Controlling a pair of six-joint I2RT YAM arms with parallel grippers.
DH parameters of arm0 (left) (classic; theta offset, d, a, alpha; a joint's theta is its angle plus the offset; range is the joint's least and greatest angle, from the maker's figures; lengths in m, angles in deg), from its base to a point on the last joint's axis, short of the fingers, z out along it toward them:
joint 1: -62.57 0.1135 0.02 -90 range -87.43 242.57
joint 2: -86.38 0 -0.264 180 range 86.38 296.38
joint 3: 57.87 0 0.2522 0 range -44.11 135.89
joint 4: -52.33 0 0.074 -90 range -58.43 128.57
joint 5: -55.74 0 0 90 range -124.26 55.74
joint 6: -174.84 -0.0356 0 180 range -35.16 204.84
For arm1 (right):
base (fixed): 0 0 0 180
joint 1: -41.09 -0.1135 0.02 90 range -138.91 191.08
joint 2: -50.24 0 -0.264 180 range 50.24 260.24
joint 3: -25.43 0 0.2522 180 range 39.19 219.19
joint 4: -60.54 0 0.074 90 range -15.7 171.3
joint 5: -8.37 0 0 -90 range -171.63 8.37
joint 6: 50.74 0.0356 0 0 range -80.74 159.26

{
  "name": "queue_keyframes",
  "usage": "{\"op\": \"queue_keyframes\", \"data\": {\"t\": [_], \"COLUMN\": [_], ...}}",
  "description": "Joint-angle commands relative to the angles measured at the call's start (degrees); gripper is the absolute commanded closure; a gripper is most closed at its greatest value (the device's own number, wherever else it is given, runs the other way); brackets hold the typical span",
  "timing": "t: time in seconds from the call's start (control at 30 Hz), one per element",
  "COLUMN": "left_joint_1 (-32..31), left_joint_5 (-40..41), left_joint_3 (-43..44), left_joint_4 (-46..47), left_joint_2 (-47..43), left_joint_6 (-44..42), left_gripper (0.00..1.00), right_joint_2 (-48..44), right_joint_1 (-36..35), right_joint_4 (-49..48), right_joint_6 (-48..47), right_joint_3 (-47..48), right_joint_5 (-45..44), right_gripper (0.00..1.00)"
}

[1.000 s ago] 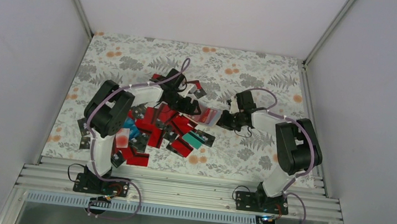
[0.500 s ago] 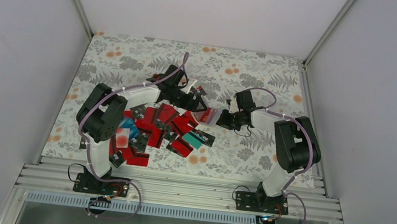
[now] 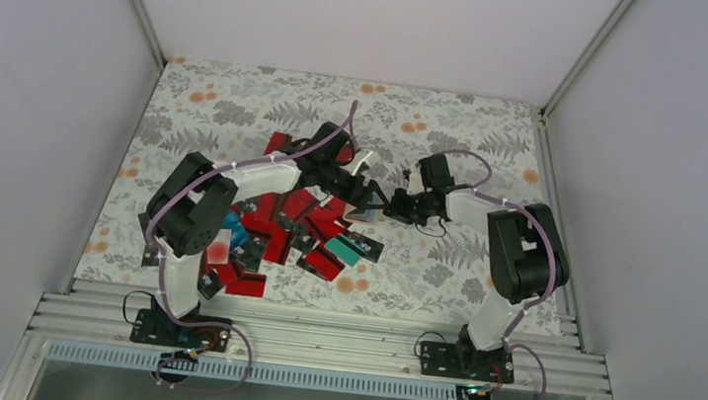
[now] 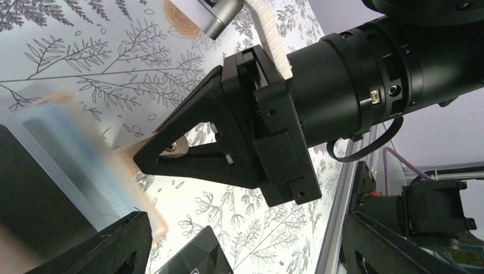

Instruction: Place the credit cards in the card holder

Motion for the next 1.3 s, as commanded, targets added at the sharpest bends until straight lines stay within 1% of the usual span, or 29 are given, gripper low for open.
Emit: {"op": "queue_keyframes", "data": {"t": [0.0,0.1,0.2,0.23,0.3,0.33,0.47,0.57,0.63,0.7,0.8,0.9,1.0,1.1,1.17,1.27], "left_joint_1": [0.19,0.29,0.77,1.09,1.91,2.18,2.56,3.11,4.02,5.44,8.09,9.5,9.64,9.58,9.51,9.17], "left_joint_5": [-0.25,1.72,5.91,7.62,9.32,9.88,12.3,14.56,18.39,23.41,27.21,27.34,25.99,21.31,19.56,18.12], "left_joint_3": [-0.69,-2.14,-3.01,-4.36,-7.72,-8.16,-6.11,-5.73,-5.82,-6.82,-10.66,-13.53,-14.4,-13.72,-12.62,-11.3], "left_joint_4": [3.33,4.68,3.91,4.02,5.53,4.8,-2.26,-5.72,-8.59,-10.96,-9.9,-7.03,-3.81,-0.88,-0.33,-0.13], "left_joint_2": [1.3,0.77,-0.2,-1.81,-6.7,-8.71,-14.27,-17.58,-18.42,-17.99,-16.72,-13.77,-10.67,-7.55,-6.19,-4.97], "left_joint_6": [1.23,1.94,2.24,2.17,2.57,2.18,-1.51,-2.38,-2.51,-2.71,-1.72,-1.27,-1.43,-1.7,-1.71,-1.81], "left_gripper": [0.18,0.23,0.34,0.35,0.35,0.34,0.27,0.25,0.25,0.28,0.34,0.43,0.51,0.58,0.62,0.63], "right_joint_2": [1.31,0.79,0.16,0.09,-0.22,-0.26,0.22,0.59,0.73,0.8,1.12,1.16,1.31,1.47,1.55,1.65], "right_joint_1": [0.21,0.21,0.43,0.54,0.58,0.69,0.73,0.72,0.75,0.7,0.71,0.68,0.74,0.73,0.74,0.75], "right_joint_4": [-0.3,0.5,0.8,0.87,0.86,0.76,0.69,0.73,0.71,0.73,0.88,0.9,0.98,1.08,1.14,1.26], "right_joint_6": [-0.47,-0.73,-1.04,-1.13,-1.39,-1.4,-1.66,-1.73,-1.84,-1.82,-1.93,-1.86,-1.84,-1.88,-1.93,-1.94], "right_joint_3": [3.37,3.29,2.44,2.24,1.87,1.69,1.91,1.96,1.91,1.89,2.17,2.21,2.47,2.77,2.87,3.11], "right_joint_5": [-0.01,-1.14,-1.5,-1.52,-1.57,-1.6,-1.28,-1.43,-1.6,-1.65,-1.67,-1.77,-1.74,-1.72,-1.74,-1.57], "right_gripper": [0.96,0.96,0.96,0.95,0.96,0.95,0.96,0.95,0.96,0.96,0.95,0.96,0.96,0.95,0.95,0.95]}}
